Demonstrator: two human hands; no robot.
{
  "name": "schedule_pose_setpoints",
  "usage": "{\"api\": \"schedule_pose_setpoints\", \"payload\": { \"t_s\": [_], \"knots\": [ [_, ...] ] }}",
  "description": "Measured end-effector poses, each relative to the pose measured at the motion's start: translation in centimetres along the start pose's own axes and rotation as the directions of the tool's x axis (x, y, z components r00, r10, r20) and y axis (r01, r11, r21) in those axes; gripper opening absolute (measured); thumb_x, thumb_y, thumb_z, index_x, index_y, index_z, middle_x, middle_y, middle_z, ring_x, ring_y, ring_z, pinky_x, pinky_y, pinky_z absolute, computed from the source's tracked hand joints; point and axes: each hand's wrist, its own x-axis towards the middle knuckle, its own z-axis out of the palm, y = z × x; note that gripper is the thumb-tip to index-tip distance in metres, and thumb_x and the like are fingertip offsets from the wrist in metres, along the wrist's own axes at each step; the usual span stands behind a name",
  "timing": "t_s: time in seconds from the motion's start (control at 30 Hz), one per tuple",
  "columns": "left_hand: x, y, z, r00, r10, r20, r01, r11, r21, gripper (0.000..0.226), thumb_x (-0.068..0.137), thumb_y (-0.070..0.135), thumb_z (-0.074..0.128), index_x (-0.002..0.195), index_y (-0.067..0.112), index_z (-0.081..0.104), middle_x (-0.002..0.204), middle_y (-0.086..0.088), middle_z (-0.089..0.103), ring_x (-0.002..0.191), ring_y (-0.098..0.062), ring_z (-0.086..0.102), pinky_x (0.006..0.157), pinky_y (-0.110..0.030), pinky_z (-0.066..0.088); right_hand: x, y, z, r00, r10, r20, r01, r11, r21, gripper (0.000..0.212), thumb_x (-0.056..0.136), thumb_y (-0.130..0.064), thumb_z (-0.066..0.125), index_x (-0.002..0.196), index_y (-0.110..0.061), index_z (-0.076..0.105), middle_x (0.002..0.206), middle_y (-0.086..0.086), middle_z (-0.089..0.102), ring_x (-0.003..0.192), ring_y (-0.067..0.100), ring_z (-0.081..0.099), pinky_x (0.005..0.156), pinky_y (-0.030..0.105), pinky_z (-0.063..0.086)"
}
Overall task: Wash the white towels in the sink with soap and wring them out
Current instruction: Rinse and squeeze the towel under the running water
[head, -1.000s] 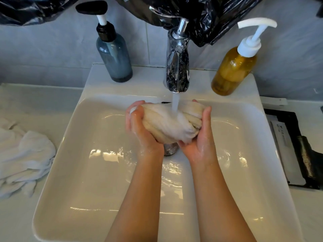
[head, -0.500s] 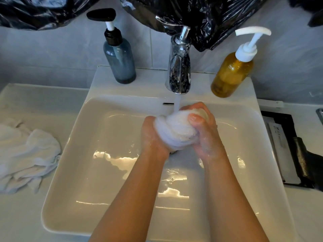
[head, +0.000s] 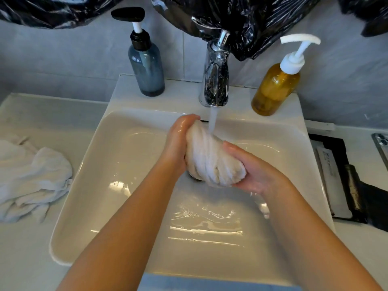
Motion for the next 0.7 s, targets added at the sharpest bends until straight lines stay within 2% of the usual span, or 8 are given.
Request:
{"api": "schedule_pose_setpoints", "payload": {
  "t_s": [0.1,0.2,0.27,0.33,0.4,0.5,0.6,0.7],
  "knots": [
    [-0.5,0.6,0.8,0.999,-0.019,-0.046,0.018,1.0,-0.015,0.03,0.093,0.047,0.051,0.106,0.021,0.061,0.094,-0.003,0.06,0.082,-0.018,0.061,0.069,-0.031,0.05,0.0,0.3,0.6,0.999,0.031,-0.024,-0.03,0.999,0.021,0.036,0.085,-0.037,0.059,0.114,-0.019,0.068,0.108,0.008,0.074,0.093,0.022,0.071,0.08,0.043,0.058],
    [-1.0,0.1,0.3,0.976,0.112,-0.185,-0.107,0.993,0.04,0.038,0.101,0.046,0.041,0.125,0.019,0.052,0.103,0.005,0.06,0.095,-0.015,0.06,0.092,-0.037,0.05,0.2,2.0,0.5,0.996,-0.021,-0.085,0.035,0.984,0.173,0.039,0.081,-0.032,0.068,0.115,-0.013,0.067,0.1,0.008,0.074,0.088,0.019,0.073,0.068,0.03,0.058],
    [-2.2,-0.9,-0.4,0.961,0.233,-0.147,-0.207,0.963,0.171,0.039,0.096,0.049,0.046,0.129,0.028,0.046,0.11,0.011,0.057,0.099,-0.006,0.058,0.095,-0.035,0.049,0.2,2.7,0.9,0.987,-0.081,-0.136,0.109,0.972,0.208,0.042,0.082,-0.032,0.066,0.12,-0.012,0.066,0.106,0.009,0.073,0.094,0.02,0.071,0.072,0.03,0.058],
    [-3.6,-2.3,-0.8,0.963,0.267,-0.037,-0.251,0.94,0.231,0.054,0.084,0.053,0.05,0.135,0.037,0.04,0.122,0.01,0.055,0.1,0.003,0.059,0.083,-0.027,0.053,0.5,2.8,1.7,0.969,-0.168,-0.181,0.208,0.95,0.232,0.039,0.091,-0.029,0.057,0.124,-0.01,0.064,0.113,0.012,0.071,0.101,0.021,0.07,0.077,0.032,0.058],
    [-4.6,-3.6,-0.8,0.954,0.293,0.066,-0.299,0.903,0.307,0.076,0.076,0.056,0.061,0.143,0.037,0.033,0.138,0.006,0.048,0.115,-0.004,0.058,0.085,-0.024,0.055,0.8,2.9,2.6,0.952,-0.216,-0.215,0.272,0.921,0.28,0.042,0.096,-0.031,0.053,0.13,-0.007,0.06,0.123,0.017,0.068,0.113,0.027,0.067,0.088,0.039,0.056],
    [-3.9,-4.1,-1.1,0.958,0.269,0.098,-0.285,0.873,0.396,0.11,0.061,0.061,0.073,0.152,0.03,0.019,0.15,0.001,0.038,0.132,-0.017,0.049,0.104,-0.042,0.049,1.3,3.2,3.2,0.94,-0.19,-0.283,0.271,0.919,0.285,0.046,0.1,-0.04,0.048,0.126,-0.006,0.063,0.121,0.016,0.07,0.117,0.026,0.065,0.097,0.038,0.051],
    [-3.4,-4.0,-2.4,0.964,0.252,0.088,-0.267,0.904,0.334,0.104,0.06,0.05,0.075,0.149,0.021,0.03,0.142,-0.004,0.05,0.124,-0.018,0.057,0.101,-0.045,0.051,1.1,2.9,2.7,0.923,-0.21,-0.323,0.252,0.963,0.095,0.044,0.103,-0.045,0.041,0.107,-0.012,0.07,0.096,0.005,0.075,0.091,0.015,0.072,0.079,0.027,0.054],
    [-3.9,-3.2,-3.4,0.949,0.268,0.165,-0.304,0.917,0.257,0.088,0.059,0.042,0.068,0.141,0.02,0.044,0.129,-0.005,0.062,0.109,-0.015,0.066,0.084,-0.03,0.057,1.1,1.7,2.0,0.904,-0.234,-0.358,0.253,0.967,0.007,0.044,0.098,-0.051,0.049,0.102,-0.012,0.068,0.09,0.005,0.072,0.082,0.016,0.068,0.082,0.033,0.052]
  ]
}}
